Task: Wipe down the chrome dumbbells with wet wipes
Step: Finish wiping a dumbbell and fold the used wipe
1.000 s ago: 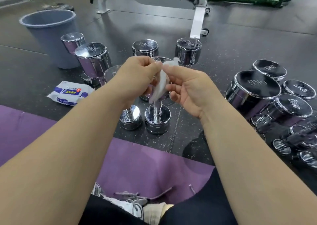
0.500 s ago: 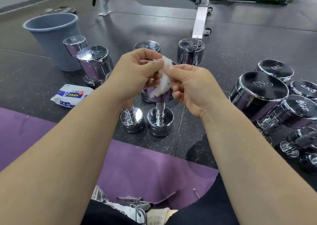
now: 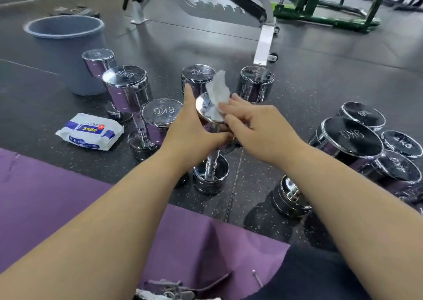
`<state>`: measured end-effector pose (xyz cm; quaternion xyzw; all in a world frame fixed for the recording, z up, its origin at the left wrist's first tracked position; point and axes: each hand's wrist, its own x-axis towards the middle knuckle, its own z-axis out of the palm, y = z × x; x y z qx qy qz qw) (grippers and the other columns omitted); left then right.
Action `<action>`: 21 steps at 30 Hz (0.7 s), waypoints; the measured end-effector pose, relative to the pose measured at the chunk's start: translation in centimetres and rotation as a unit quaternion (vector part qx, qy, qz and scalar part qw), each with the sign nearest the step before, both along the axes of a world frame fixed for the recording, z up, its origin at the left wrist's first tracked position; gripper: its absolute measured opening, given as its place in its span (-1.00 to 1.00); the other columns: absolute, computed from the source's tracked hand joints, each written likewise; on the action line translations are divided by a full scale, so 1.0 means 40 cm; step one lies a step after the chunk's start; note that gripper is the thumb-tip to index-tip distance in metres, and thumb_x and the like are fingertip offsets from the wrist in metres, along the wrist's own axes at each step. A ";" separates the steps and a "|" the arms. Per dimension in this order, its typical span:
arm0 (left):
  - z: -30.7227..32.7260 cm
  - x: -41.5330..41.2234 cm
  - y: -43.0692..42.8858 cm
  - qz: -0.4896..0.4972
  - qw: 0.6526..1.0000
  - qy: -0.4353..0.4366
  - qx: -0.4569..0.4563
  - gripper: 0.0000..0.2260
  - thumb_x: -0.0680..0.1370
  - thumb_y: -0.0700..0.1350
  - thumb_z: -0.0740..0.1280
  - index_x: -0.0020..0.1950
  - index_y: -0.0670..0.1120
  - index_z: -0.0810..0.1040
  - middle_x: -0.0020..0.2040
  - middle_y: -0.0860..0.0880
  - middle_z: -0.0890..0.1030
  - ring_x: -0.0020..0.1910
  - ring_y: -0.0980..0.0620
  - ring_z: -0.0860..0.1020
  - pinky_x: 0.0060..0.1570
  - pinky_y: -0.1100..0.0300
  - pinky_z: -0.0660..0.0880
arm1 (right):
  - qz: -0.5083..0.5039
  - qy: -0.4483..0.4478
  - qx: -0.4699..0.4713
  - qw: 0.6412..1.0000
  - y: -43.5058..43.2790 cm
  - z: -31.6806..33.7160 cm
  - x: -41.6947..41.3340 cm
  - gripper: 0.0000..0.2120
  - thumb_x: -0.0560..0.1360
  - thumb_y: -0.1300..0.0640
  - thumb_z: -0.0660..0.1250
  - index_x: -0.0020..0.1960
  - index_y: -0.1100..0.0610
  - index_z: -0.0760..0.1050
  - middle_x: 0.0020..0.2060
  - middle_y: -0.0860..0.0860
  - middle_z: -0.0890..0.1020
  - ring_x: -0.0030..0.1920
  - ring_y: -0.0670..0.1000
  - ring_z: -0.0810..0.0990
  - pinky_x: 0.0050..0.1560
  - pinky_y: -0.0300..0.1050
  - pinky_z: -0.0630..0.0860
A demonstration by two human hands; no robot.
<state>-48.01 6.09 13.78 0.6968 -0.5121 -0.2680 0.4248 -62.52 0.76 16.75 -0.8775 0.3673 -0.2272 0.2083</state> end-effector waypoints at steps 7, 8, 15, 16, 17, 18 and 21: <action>-0.023 -0.010 -0.028 0.020 0.999 0.025 -0.039 -0.06 0.39 -0.10 0.49 0.61 -0.01 -0.04 0.45 0.09 0.40 0.30 0.14 0.48 0.24 0.19 0.45 | 0.053 0.171 -0.008 0.984 -0.004 0.023 0.081 -0.48 0.69 -0.10 -0.12 0.60 0.06 0.06 0.59 -0.03 0.03 0.58 -0.04 -0.15 0.52 0.09 -0.30; -0.024 -0.010 -0.029 0.015 0.998 0.030 -0.046 -0.11 0.42 -0.12 0.48 0.60 -0.02 0.01 0.40 0.06 0.46 0.24 0.19 0.51 0.23 0.20 0.46 | 0.074 0.171 -0.010 0.982 0.006 0.020 0.058 -0.48 0.68 -0.10 -0.13 0.59 0.04 0.06 0.59 -0.05 0.03 0.58 -0.08 -0.15 0.52 0.06 -0.31; -0.016 -0.008 -0.013 0.033 0.997 0.065 -0.034 0.10 0.33 -0.10 0.60 0.61 0.01 -0.13 0.20 0.31 0.47 -0.07 0.56 0.46 -0.22 0.61 0.36 | 0.029 0.221 0.005 0.975 -0.038 0.054 0.104 -0.50 0.69 -0.07 -0.18 0.59 0.03 0.06 0.60 -0.02 -0.01 0.59 -0.01 -0.14 0.52 0.20 -0.28; -0.019 -0.005 -0.015 0.026 0.998 0.052 -0.037 0.08 0.34 -0.09 0.58 0.62 0.00 -0.11 0.27 0.31 0.45 -0.02 0.53 0.46 -0.22 0.62 0.33 | 0.046 0.221 -0.004 0.974 -0.030 0.050 0.113 -0.50 0.69 -0.07 -0.17 0.59 0.02 0.07 0.60 -0.03 0.00 0.59 -0.01 -0.12 0.52 0.21 -0.28; -0.020 -0.005 -0.021 0.012 0.999 0.033 -0.038 0.03 0.35 -0.06 0.54 0.62 -0.02 -0.07 0.37 0.27 0.41 0.06 0.49 0.45 -0.18 0.62 0.33 | 0.065 0.210 0.002 0.976 -0.024 0.047 0.108 -0.51 0.69 -0.08 -0.15 0.59 -0.01 0.11 0.59 -0.04 0.05 0.59 -0.04 -0.07 0.53 0.18 -0.26; -0.024 -0.003 -0.028 0.003 0.999 0.025 -0.042 -0.03 0.35 -0.05 0.51 0.61 -0.04 -0.01 0.38 0.20 0.43 0.04 0.46 0.48 -0.16 0.60 0.37 | 0.078 0.183 0.029 0.980 -0.017 0.046 0.091 -0.53 0.69 -0.09 -0.08 0.56 -0.04 0.21 0.56 -0.05 0.17 0.57 -0.08 0.06 0.56 0.11 -0.16; -0.035 -0.003 -0.034 0.009 0.996 0.078 -0.041 0.09 0.26 -0.08 0.58 0.59 0.07 -0.07 0.17 0.04 0.61 -0.01 0.15 0.64 -0.03 0.16 0.61 | 0.025 -0.036 0.093 0.995 0.007 0.051 0.030 -0.79 0.57 0.11 0.32 0.15 -0.01 0.65 0.04 -0.12 0.69 0.04 -0.23 0.62 0.13 -0.24 0.51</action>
